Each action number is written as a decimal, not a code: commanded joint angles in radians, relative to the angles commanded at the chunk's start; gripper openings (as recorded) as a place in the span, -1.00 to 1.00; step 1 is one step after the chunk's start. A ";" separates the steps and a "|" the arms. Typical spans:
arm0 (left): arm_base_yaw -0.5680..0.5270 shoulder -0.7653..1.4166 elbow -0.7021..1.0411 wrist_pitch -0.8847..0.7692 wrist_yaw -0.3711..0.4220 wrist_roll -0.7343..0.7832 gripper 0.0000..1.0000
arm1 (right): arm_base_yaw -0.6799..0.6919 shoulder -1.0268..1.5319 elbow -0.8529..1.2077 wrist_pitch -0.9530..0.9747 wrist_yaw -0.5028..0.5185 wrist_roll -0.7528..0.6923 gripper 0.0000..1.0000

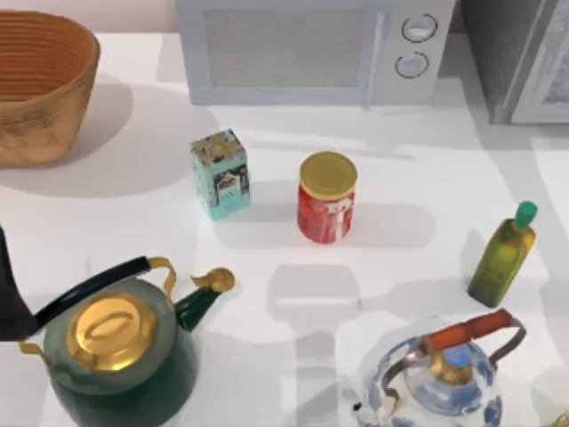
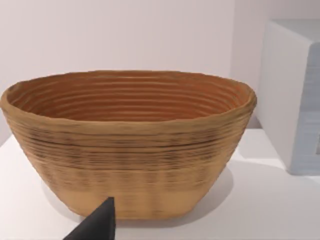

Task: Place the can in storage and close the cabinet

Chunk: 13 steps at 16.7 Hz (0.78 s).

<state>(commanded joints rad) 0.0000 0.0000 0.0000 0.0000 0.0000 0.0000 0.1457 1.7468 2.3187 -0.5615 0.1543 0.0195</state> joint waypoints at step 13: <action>0.000 0.000 0.000 0.000 0.000 0.000 1.00 | -0.049 0.342 0.448 -0.118 -0.030 -0.002 -1.00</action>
<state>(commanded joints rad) 0.0000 0.0000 0.0000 0.0000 0.0000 0.0000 0.0971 2.0884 2.7663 -0.6794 0.1240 0.0170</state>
